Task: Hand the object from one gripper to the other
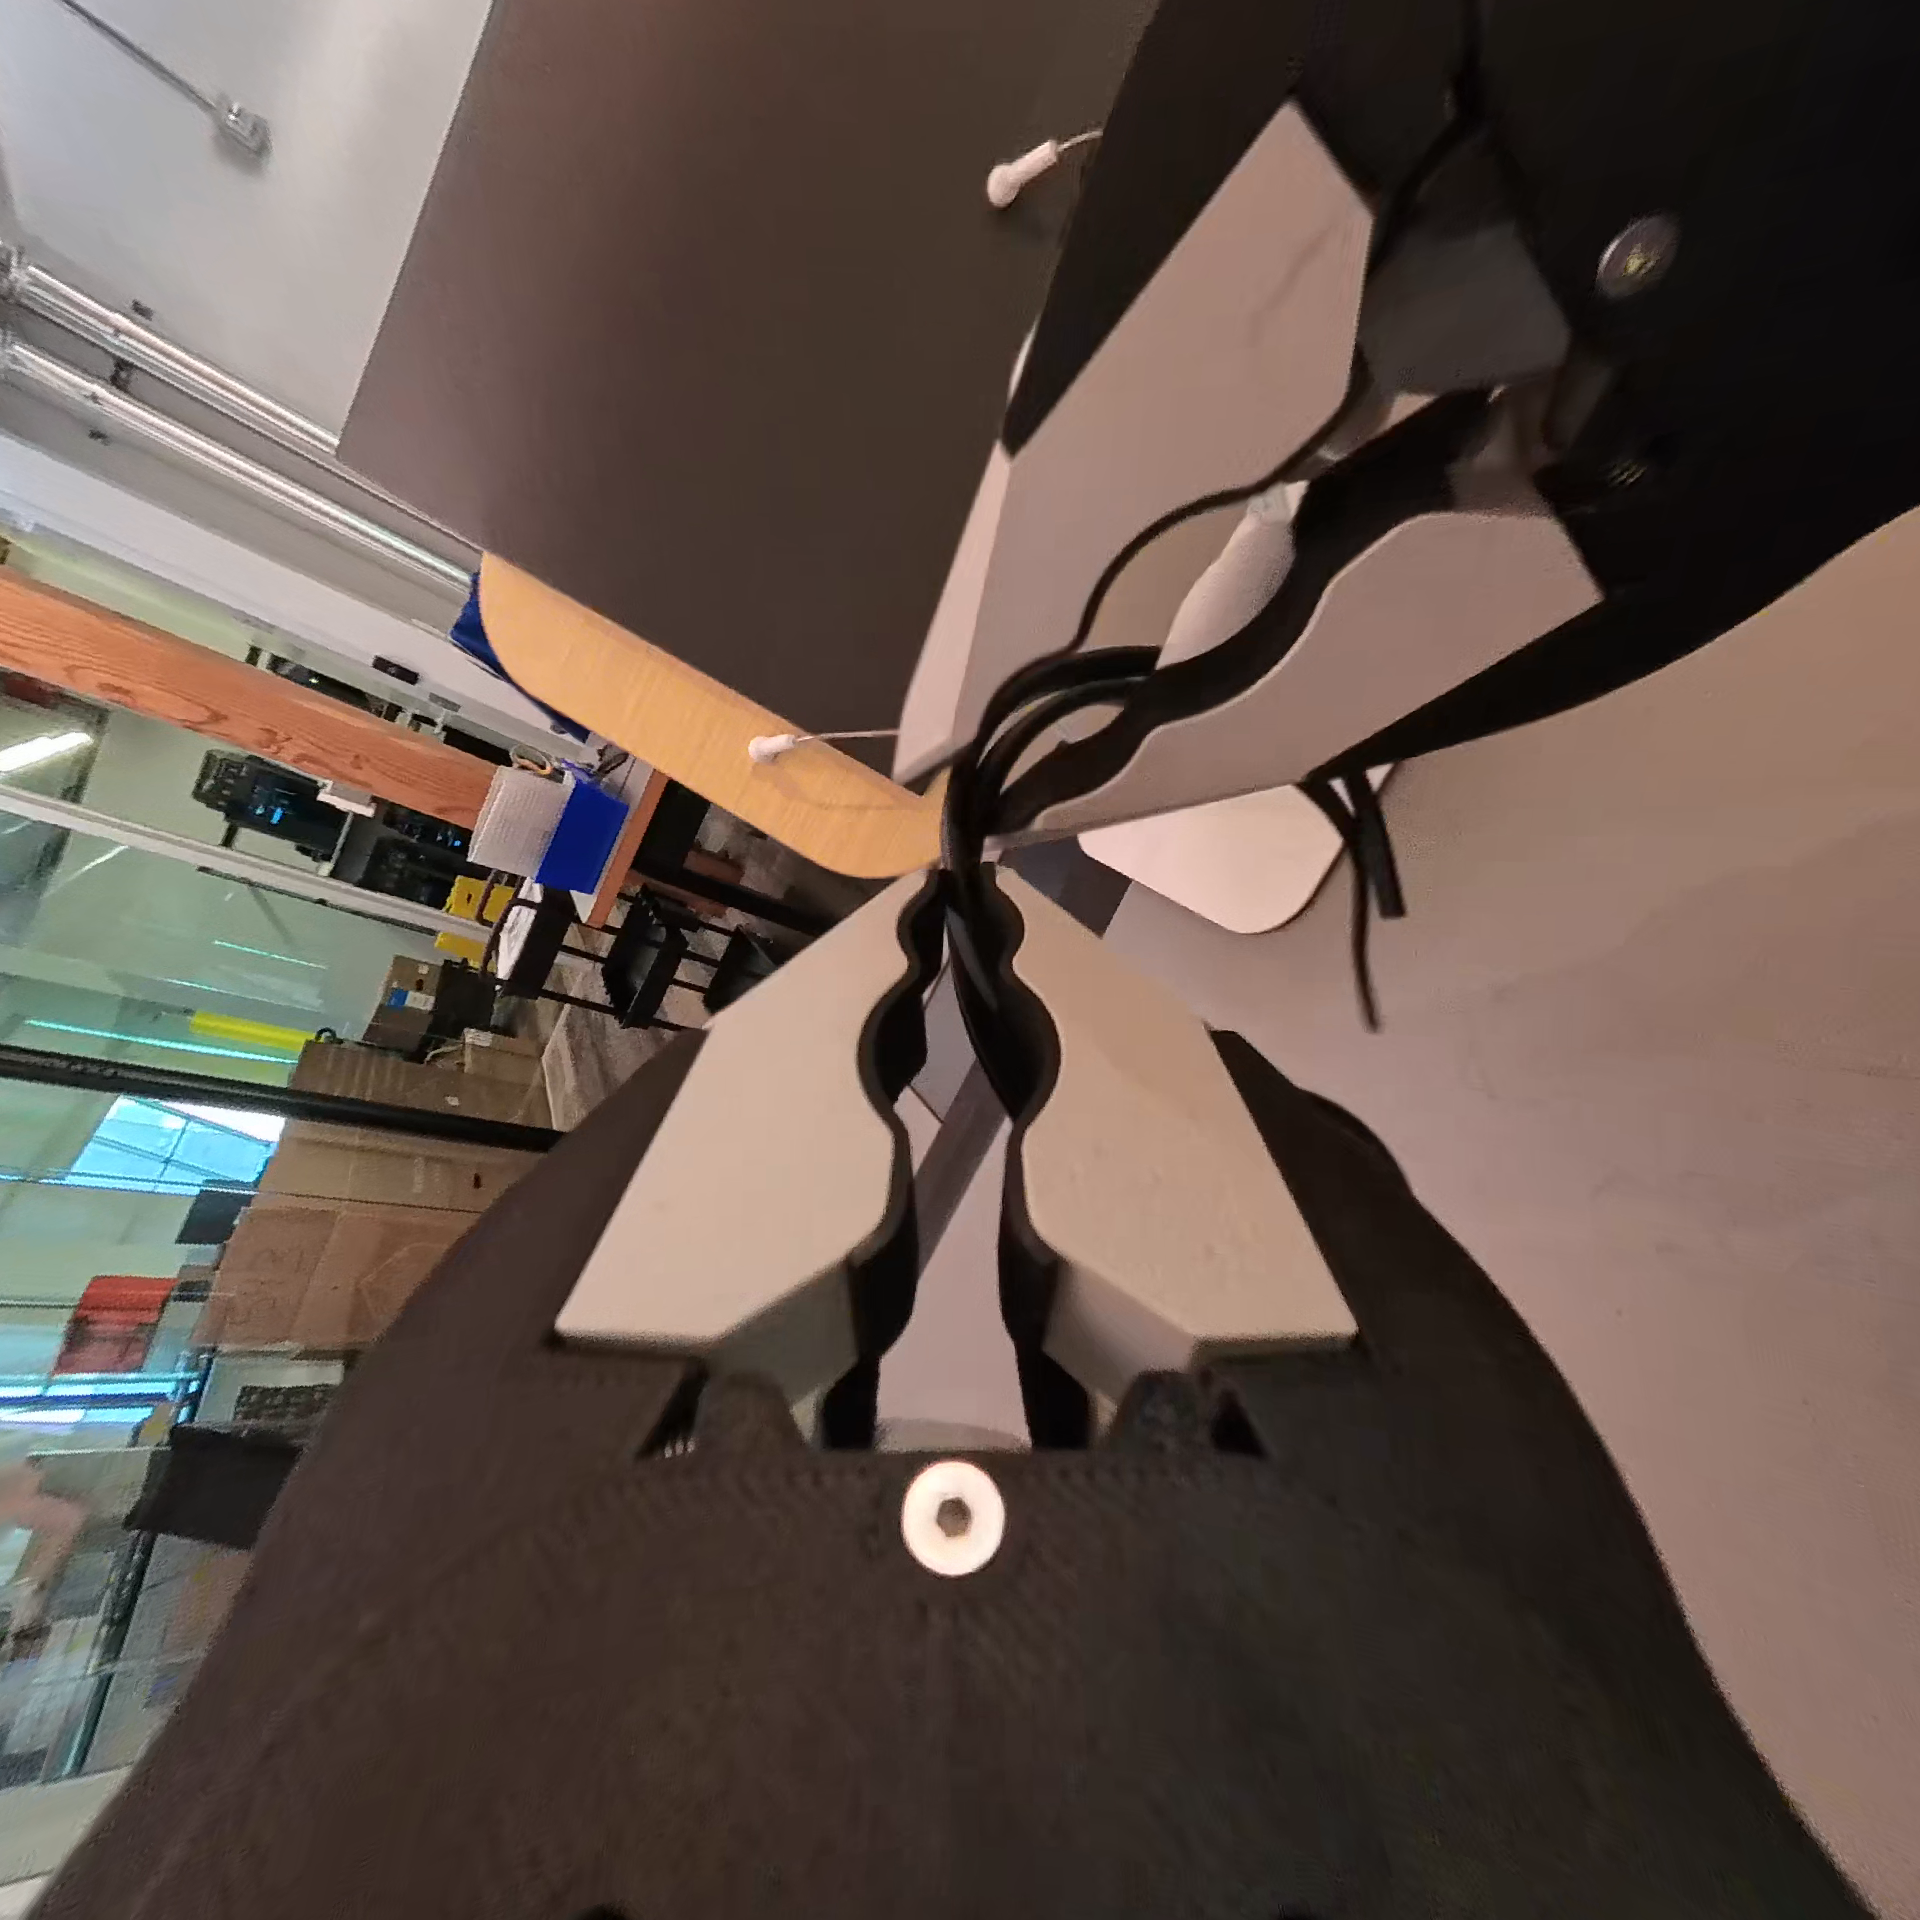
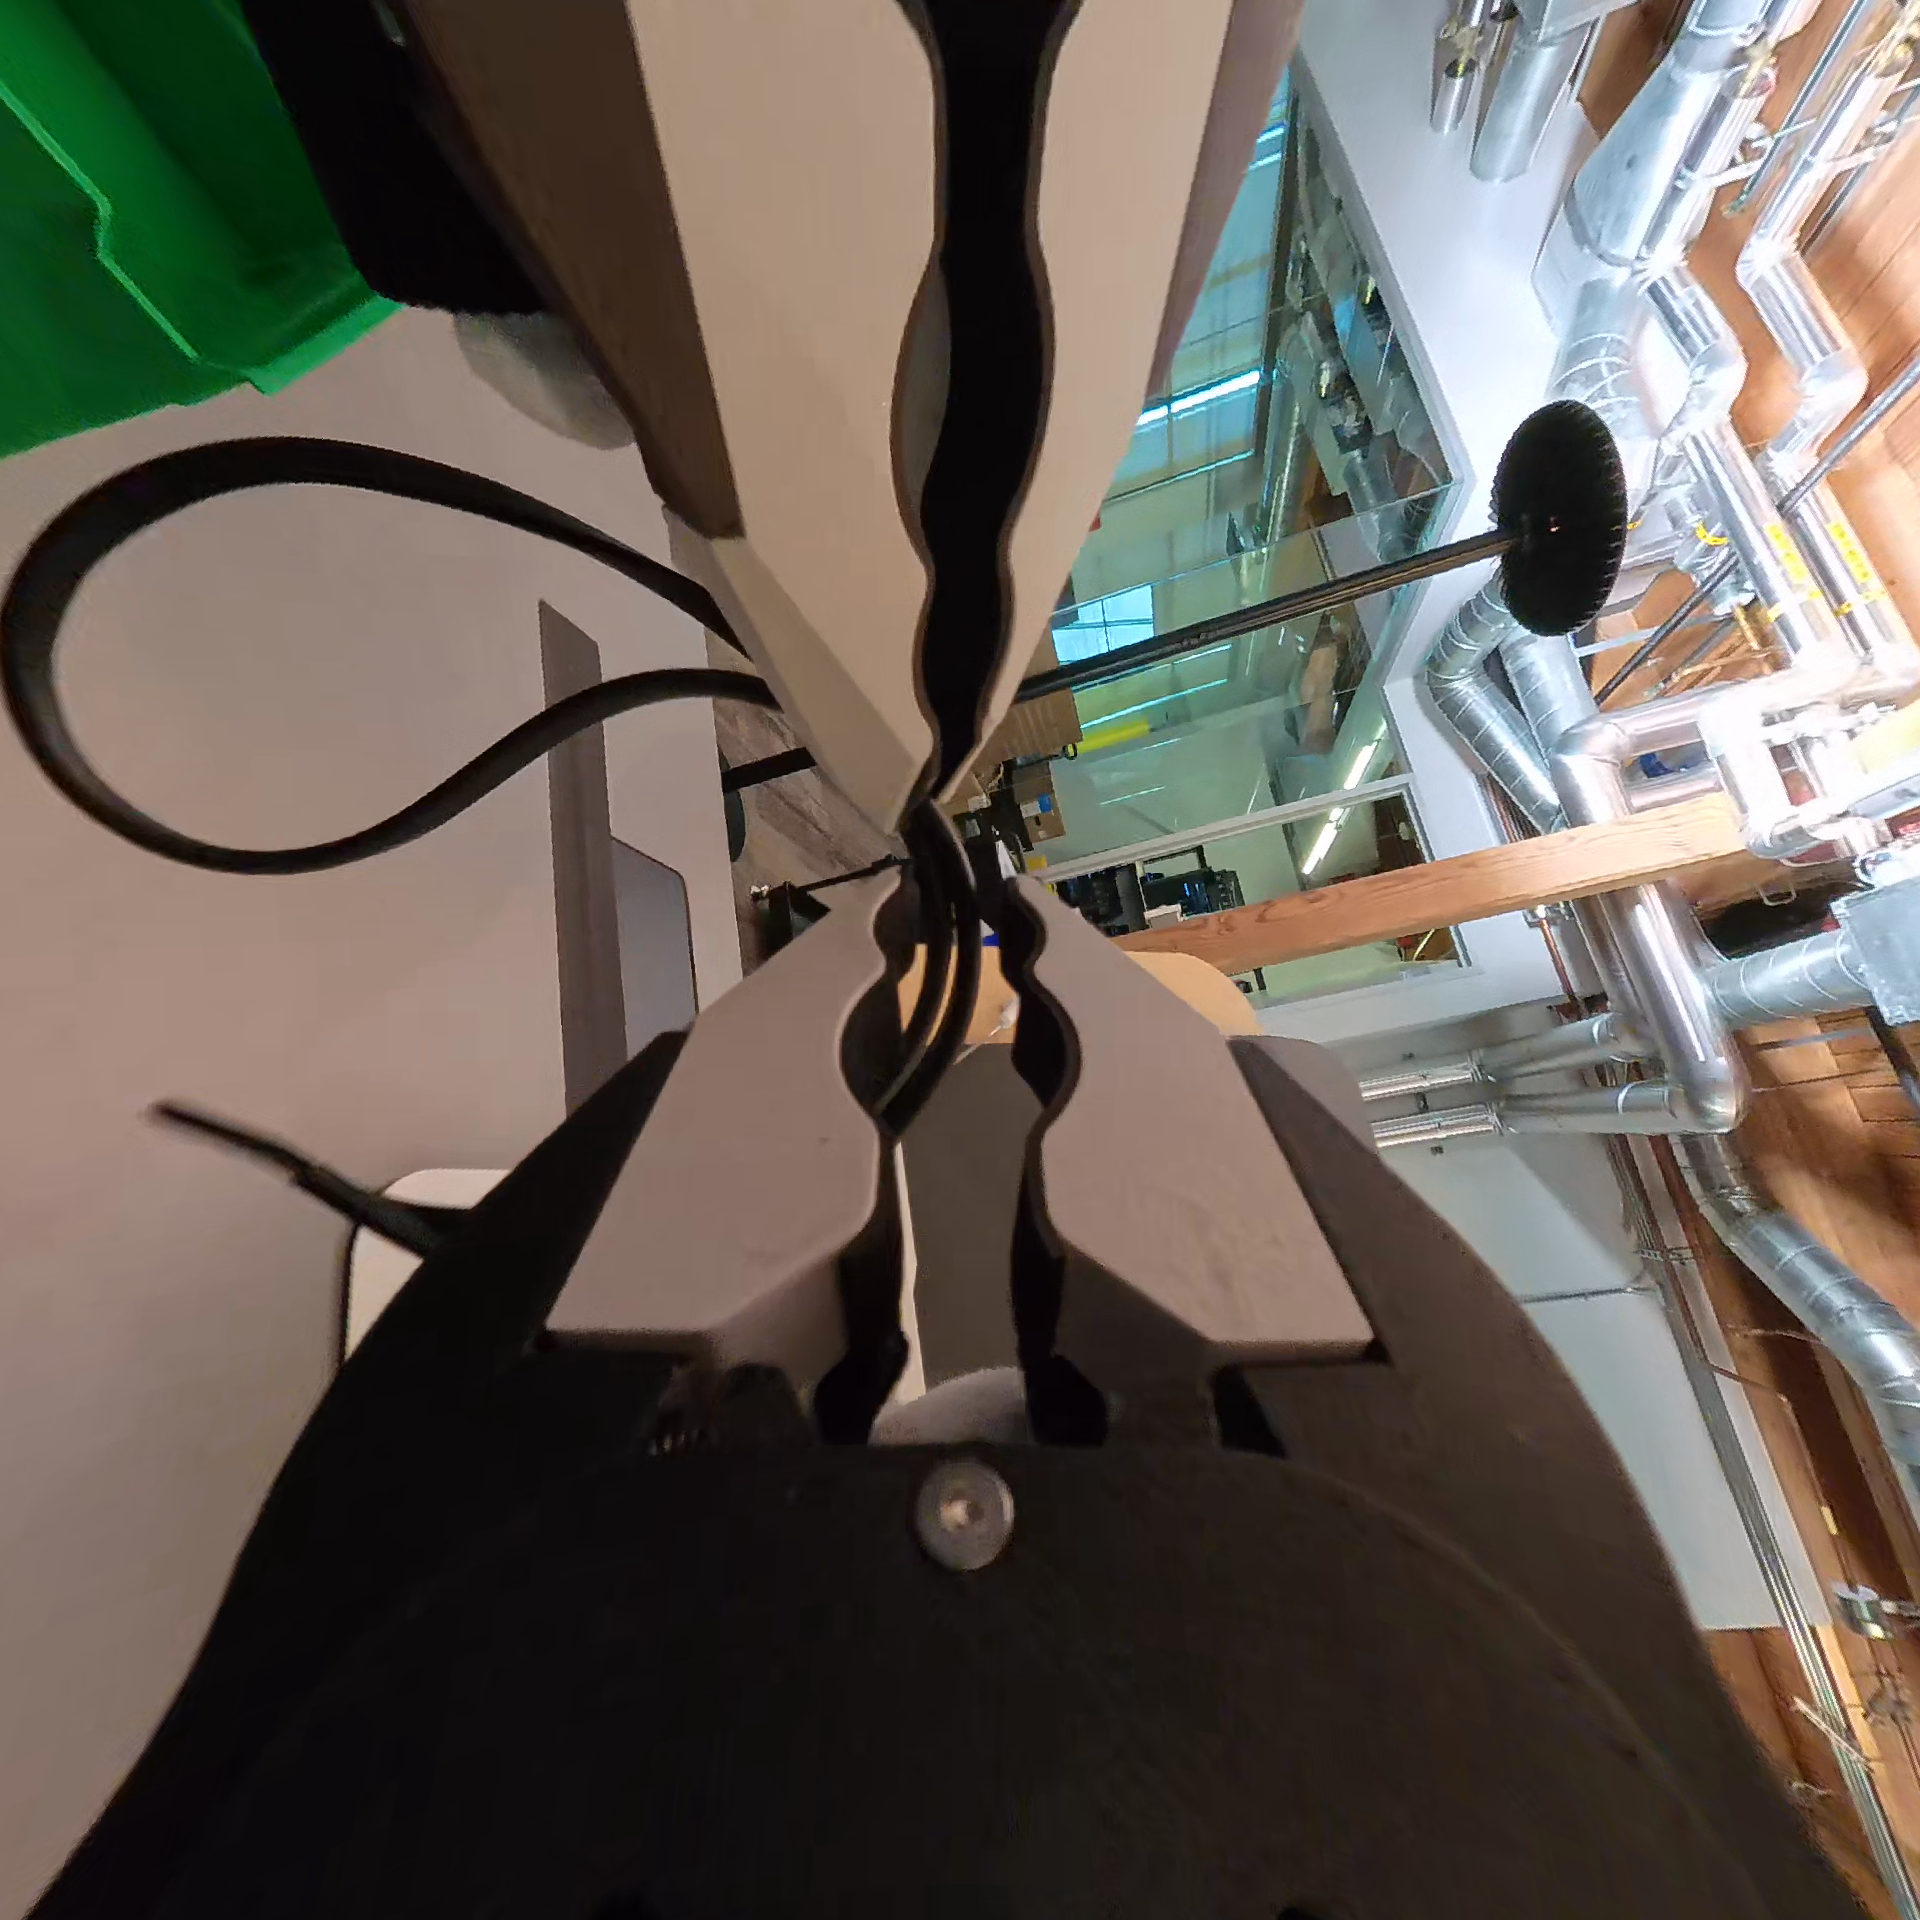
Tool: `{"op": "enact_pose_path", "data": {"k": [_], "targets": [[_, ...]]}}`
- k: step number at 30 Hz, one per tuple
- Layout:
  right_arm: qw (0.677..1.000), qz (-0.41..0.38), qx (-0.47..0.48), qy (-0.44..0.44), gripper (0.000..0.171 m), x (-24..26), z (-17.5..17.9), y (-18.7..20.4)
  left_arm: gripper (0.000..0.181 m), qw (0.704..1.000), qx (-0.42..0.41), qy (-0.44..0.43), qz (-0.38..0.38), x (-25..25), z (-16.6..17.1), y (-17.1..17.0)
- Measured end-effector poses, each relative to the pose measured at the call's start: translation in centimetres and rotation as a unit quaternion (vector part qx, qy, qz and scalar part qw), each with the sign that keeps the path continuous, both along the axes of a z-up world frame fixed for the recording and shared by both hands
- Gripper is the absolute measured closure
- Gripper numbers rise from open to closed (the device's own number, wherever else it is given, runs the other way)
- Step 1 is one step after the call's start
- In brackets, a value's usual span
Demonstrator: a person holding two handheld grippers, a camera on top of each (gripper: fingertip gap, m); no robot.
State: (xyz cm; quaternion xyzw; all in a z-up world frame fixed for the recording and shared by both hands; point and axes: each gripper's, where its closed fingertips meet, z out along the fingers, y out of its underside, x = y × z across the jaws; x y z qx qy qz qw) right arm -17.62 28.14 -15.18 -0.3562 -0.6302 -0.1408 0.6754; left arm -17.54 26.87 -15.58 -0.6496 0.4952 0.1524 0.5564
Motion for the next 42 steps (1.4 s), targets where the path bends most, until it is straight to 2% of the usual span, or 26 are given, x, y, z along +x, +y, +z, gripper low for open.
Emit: {"op": "enact_pose_path", "data": {"k": [6, 10, 13, 15, 17, 20, 23, 25, 27, 30, 32, 35, 37, 39, 42], "targets": [[1.000, -0.002, -0.017, 0.013, 0.166, 0.2, 0.2, 0.1, 0.177, 1.000, 0.020, -0.017, 0.005, 0.3, 0.8, 0.0], [0.990, 0.014, -0.101, 0.098, 0.166, 1.5, 1.7, 0.8, 0.160, 0.995, 0.061, -0.078, 0.003, -0.2, 3.7, -0.3], [0.965, 0.032, -0.184, 0.186, 0.166, 3.1, 3.0, 1.9, 0.161, 0.982, 0.073, -0.172, -0.009, -1.6, 6.4, -0.6], [0.931, 0.050, -0.244, 0.268, 0.166, 4.4, 4.2, 2.7, 0.164, 0.972, 0.081, -0.220, -0.001, -3.3, 7.6, -0.4], [0.891, 0.068, -0.296, 0.339, 0.166, 5.8, 5.1, 3.5, 0.168, 0.970, 0.085, -0.228, -0.016, -3.5, 8.0, -0.8], [0.823, 0.089, -0.363, 0.429, 0.166, 7.5, 5.9, 4.8, 0.173, 0.971, 0.103, -0.194, -0.099, 0.3, 8.2, -3.5], [0.737, 0.163, -0.432, 0.493, 0.166, 8.2, 7.0, 4.5, 0.172, 0.978, 0.112, -0.151, -0.095, 2.5, 6.8, -3.2], [0.694, 0.210, -0.460, 0.513, 0.166, 8.5, 7.7, 4.0, 0.167, 0.979, 0.116, -0.154, -0.068, 2.0, 5.8, -1.4], [0.663, 0.250, -0.480, 0.517, 0.166, 8.6, 8.3, 3.3, 0.164, 0.975, 0.073, -0.198, -0.073, 1.4, 4.7, -0.1], [0.612, 0.343, -0.531, 0.475, 0.166, 7.8, 9.1, 0.7, 0.157, 0.964, 0.026, -0.249, -0.084, 0.3, 3.5, 1.2], [0.590, 0.368, -0.553, 0.459, 0.167, 7.3, 9.1, -0.1, 0.146, 0.971, 0.066, -0.219, -0.061, -0.6, 2.9, 2.4], [0.550, 0.393, -0.595, 0.435, 0.166, 6.4, 8.9, -1.1, 0.135, 0.978, 0.175, -0.099, -0.064, 0.2, 1.9, 2.7], [0.533, 0.399, -0.617, 0.420, 0.166, 5.5, 8.5, -1.6, 0.130, 0.966, 0.231, -0.070, -0.093, 1.9, 1.8, 1.8], [0.538, 0.380, -0.632, 0.409, 0.166, 4.5, 7.6, -1.5, 0.129, 0.953, 0.281, -0.061, -0.100, 3.1, 2.4, 0.9], [0.522, 0.362, -0.658, 0.406, 0.166, 3.6, 6.5, -1.1, 0.131, 0.927, 0.359, -0.034, -0.103, 4.3, 3.5, -0.8]]}}
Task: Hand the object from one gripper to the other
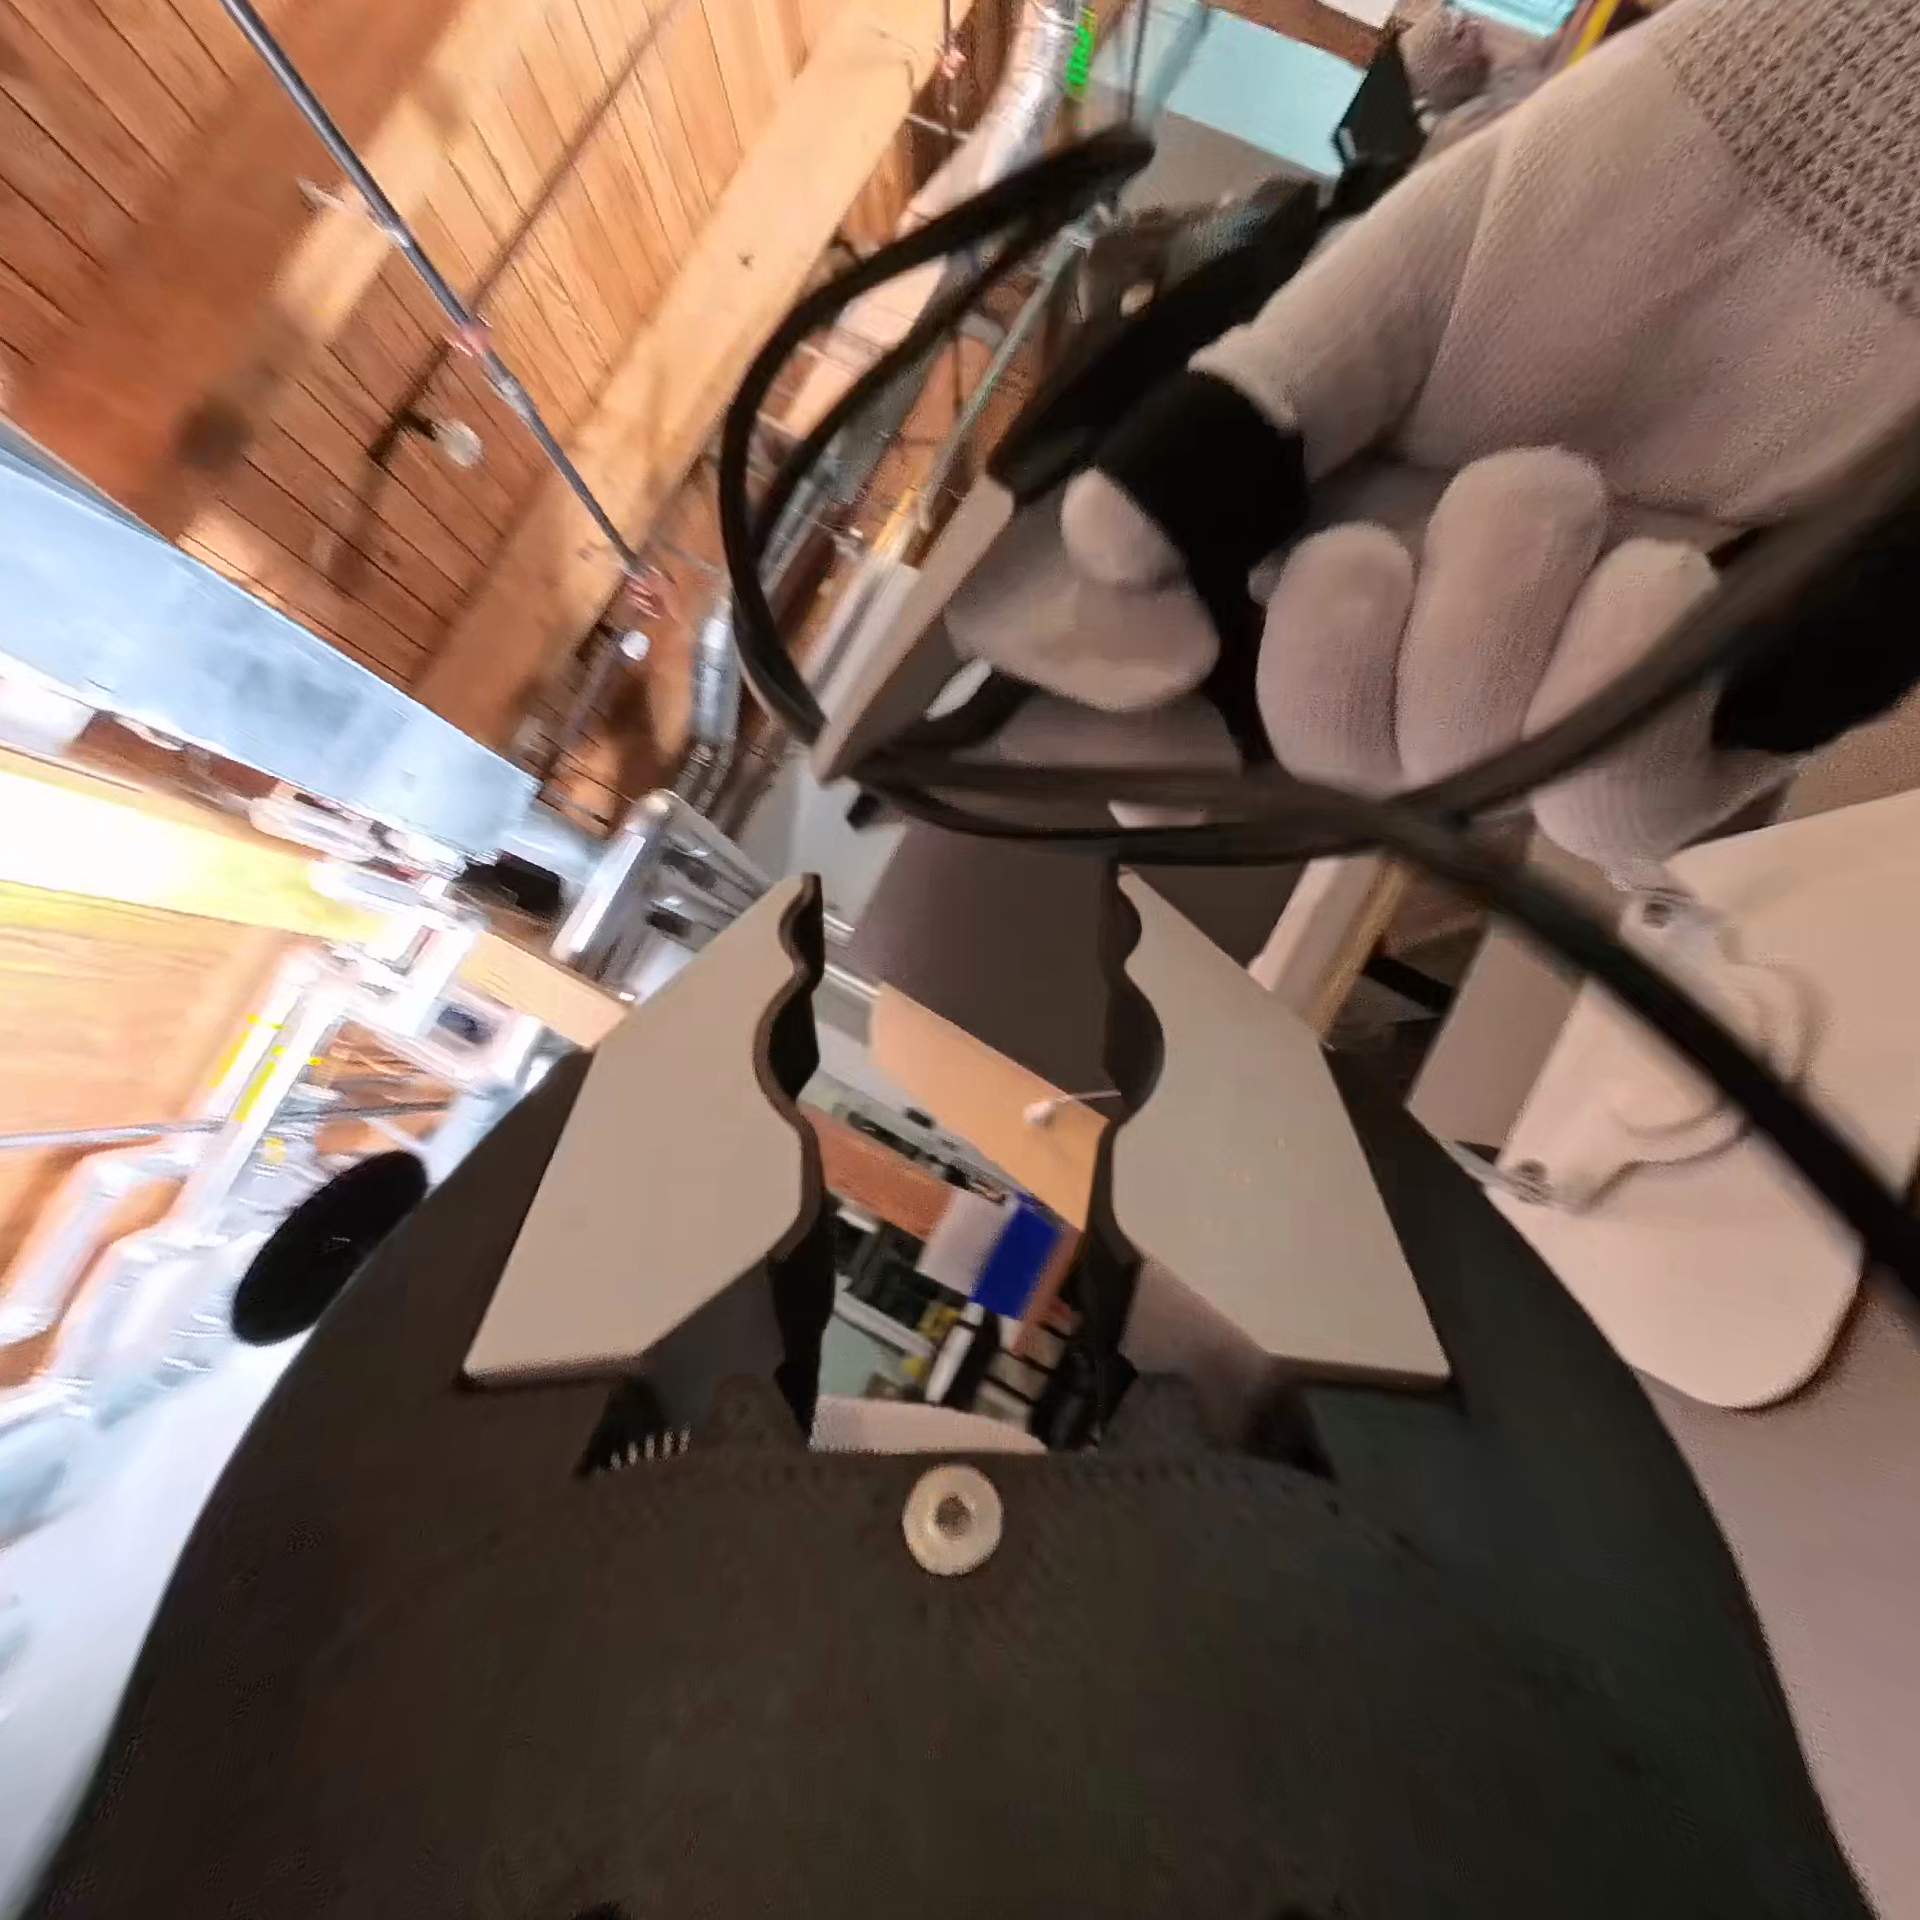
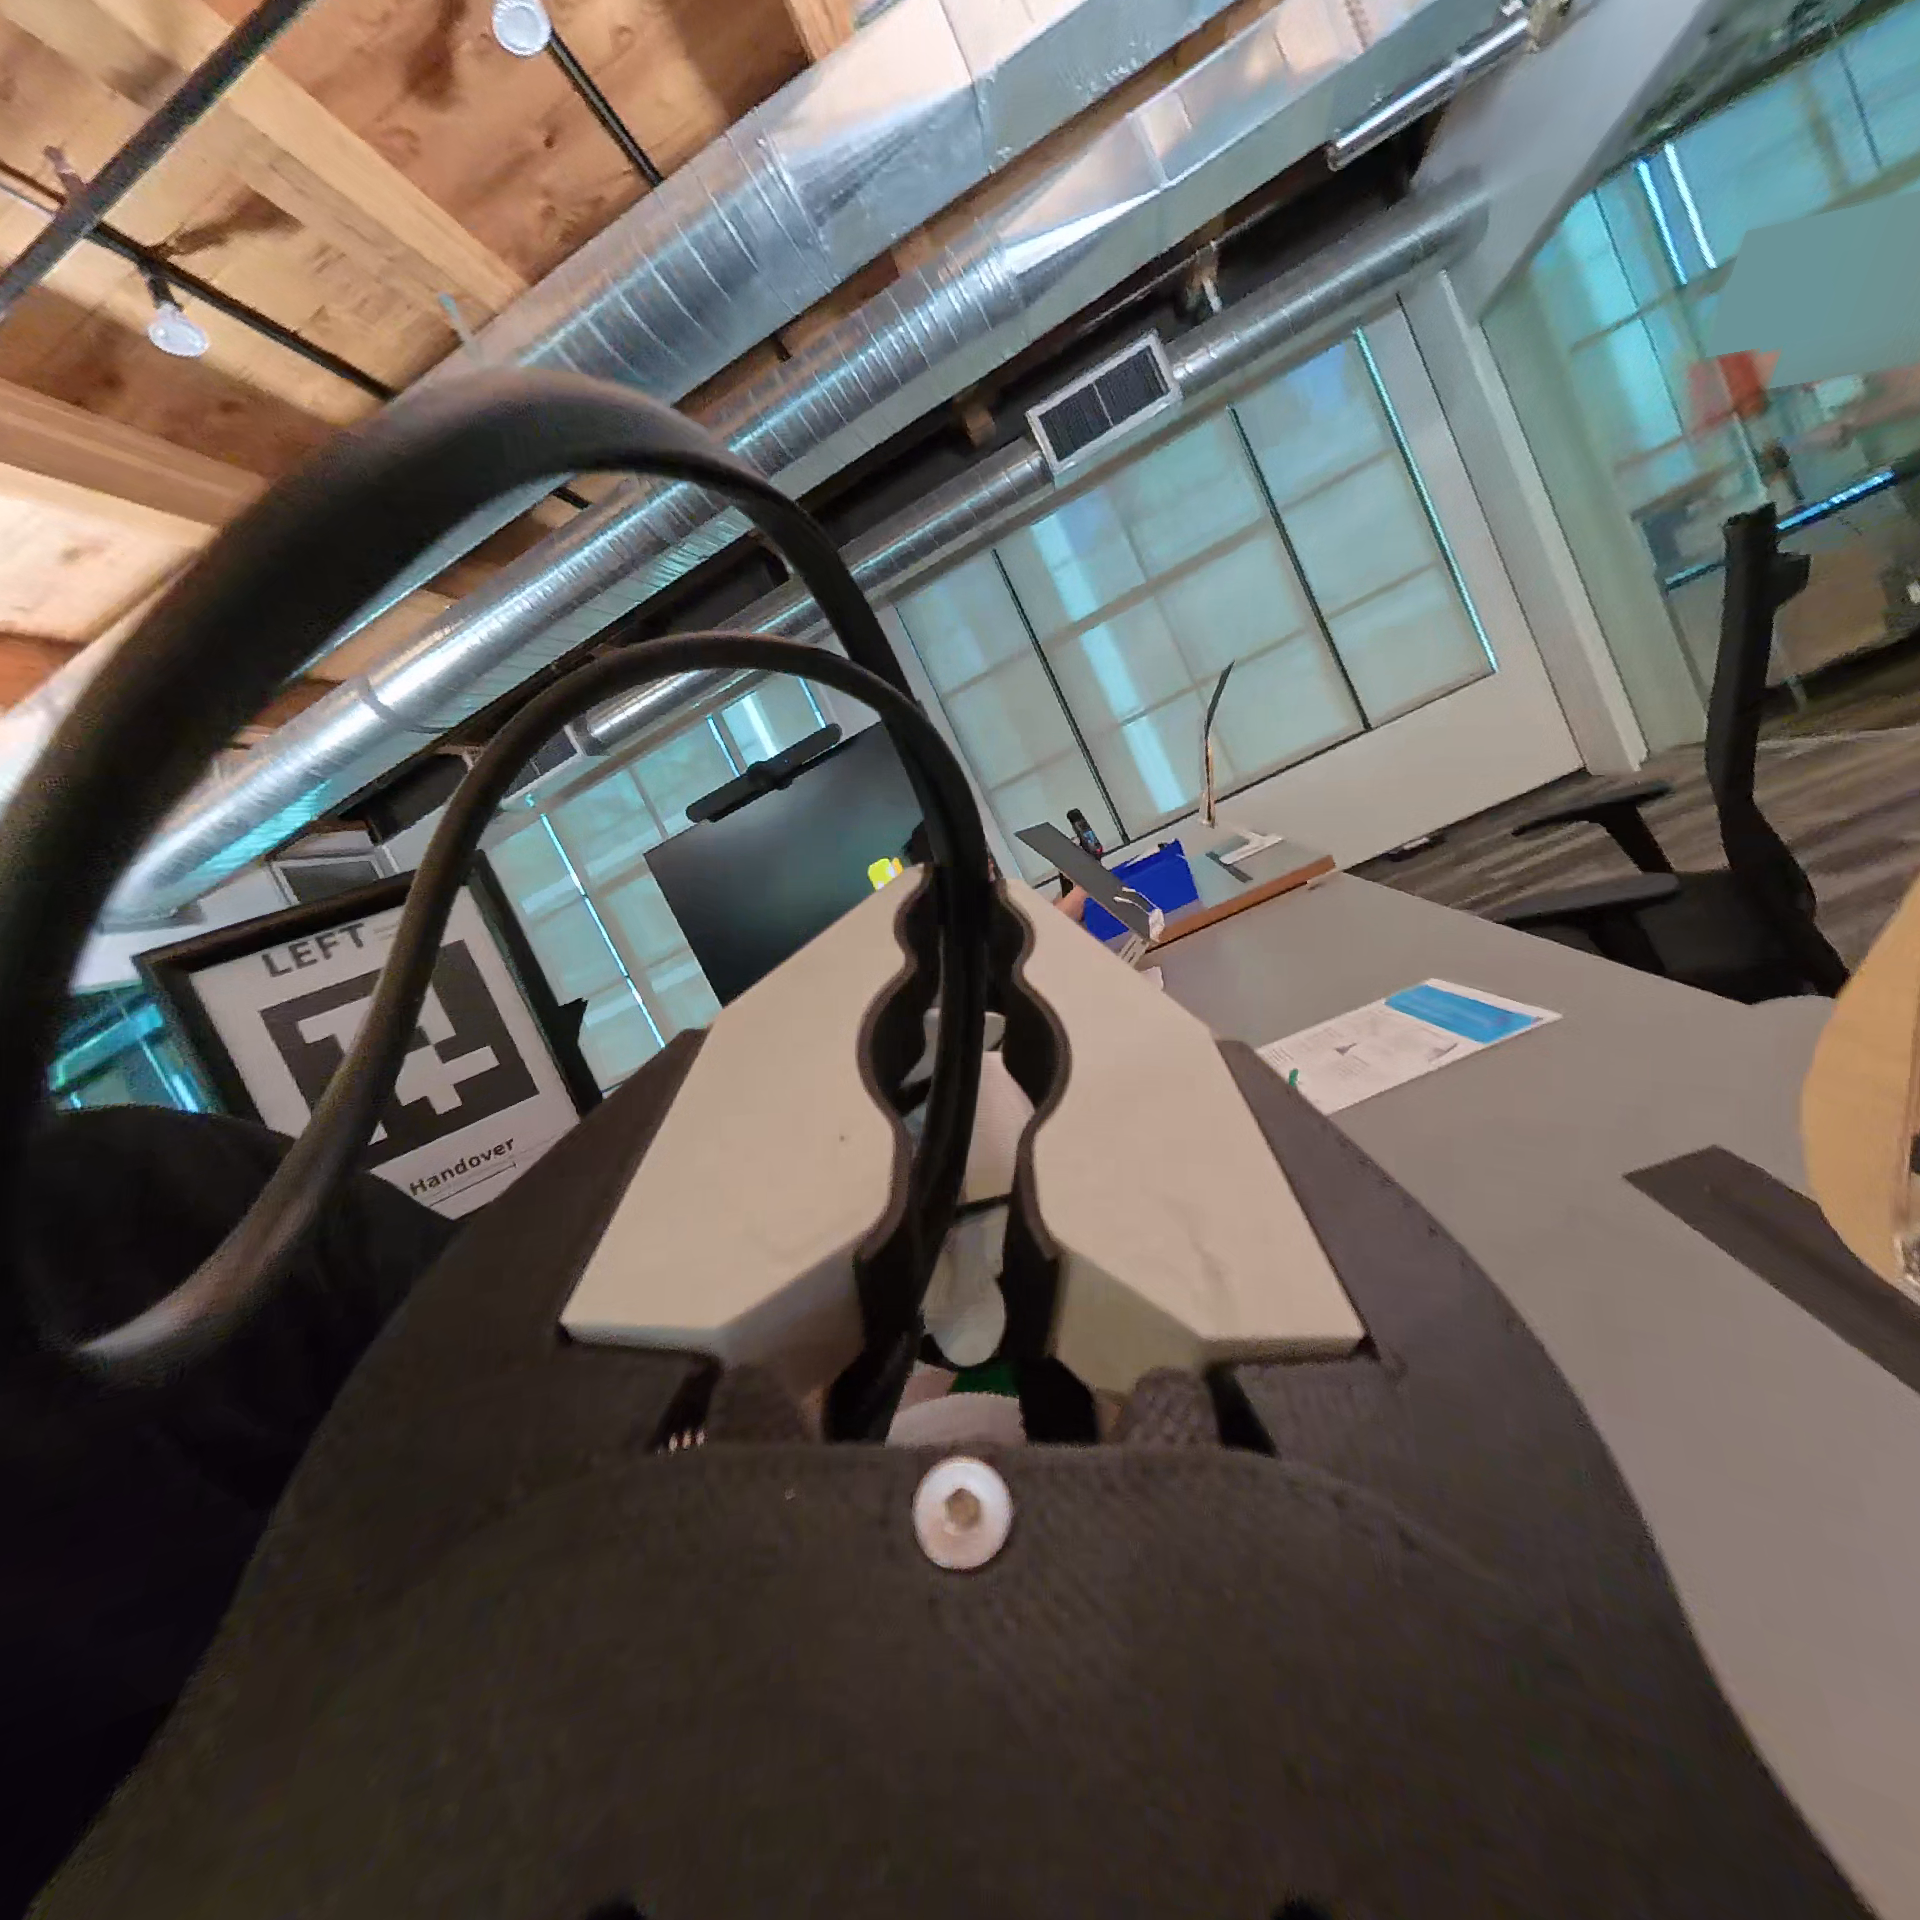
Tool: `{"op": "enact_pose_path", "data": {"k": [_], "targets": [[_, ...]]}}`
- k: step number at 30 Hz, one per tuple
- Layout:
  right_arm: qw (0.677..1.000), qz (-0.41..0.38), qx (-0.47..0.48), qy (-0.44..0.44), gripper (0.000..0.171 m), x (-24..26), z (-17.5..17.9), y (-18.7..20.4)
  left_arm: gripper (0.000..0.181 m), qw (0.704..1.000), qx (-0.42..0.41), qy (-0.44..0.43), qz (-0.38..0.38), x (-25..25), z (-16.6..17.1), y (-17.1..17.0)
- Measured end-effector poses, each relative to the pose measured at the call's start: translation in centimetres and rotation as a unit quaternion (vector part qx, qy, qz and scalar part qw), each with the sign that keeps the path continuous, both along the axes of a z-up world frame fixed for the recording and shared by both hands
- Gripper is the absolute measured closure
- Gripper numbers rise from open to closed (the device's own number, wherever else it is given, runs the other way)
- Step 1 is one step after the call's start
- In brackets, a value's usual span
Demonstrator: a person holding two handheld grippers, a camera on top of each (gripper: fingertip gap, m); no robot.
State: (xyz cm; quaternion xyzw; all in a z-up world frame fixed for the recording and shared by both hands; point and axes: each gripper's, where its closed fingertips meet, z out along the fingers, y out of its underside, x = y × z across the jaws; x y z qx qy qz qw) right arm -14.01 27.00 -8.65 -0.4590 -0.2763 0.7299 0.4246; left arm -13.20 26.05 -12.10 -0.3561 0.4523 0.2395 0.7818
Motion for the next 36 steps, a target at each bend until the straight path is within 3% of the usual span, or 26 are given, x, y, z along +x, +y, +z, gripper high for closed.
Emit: {"op": "enact_pose_path", "data": {"k": [10, 14, 17, 20, 27, 30, 34, 36], "targets": [[0.998, 0.003, -0.030, -0.049, 0.166, -1.3, -2.0, 0.5, 0.158, 0.998, 0.058, 0.036, 0.003, 1.8, -0.5, -1.3], [0.996, 0.001, -0.036, -0.076, 0.167, -1.8, -3.2, 0.8, 0.156, 0.997, 0.056, 0.049, 0.003, 2.1, -0.8, -1.3], [0.994, -0.001, -0.028, -0.103, 0.166, -2.5, -4.1, 0.6, 0.173, 0.997, 0.033, 0.076, -0.006, 2.6, -1.9, -1.3], [0.994, -0.001, -0.026, -0.106, 0.166, -2.6, -4.3, 0.6, 0.177, 0.996, 0.026, 0.080, -0.005, 2.7, -2.3, -1.1], [0.989, -0.047, -0.004, -0.143, 0.159, -1.8, -5.1, 1.8, 0.178, 0.995, -0.081, 0.036, -0.052, 1.9, -1.7, -1.3], [0.980, -0.041, 0.021, -0.194, 0.134, -1.2, -6.2, 1.7, 0.179, 0.988, -0.136, -0.011, -0.075, 0.6, 0.0, -1.6], [0.940, -0.048, 0.112, -0.318, 0.123, 0.7, -8.8, 0.8, 0.177, 0.968, -0.225, -0.071, -0.085, -1.3, 1.1, -1.2], [0.919, -0.031, 0.159, -0.359, 0.127, 1.6, -9.8, -0.5, 0.177, 0.946, -0.298, -0.088, -0.093, -1.8, 0.3, -0.8]]}}
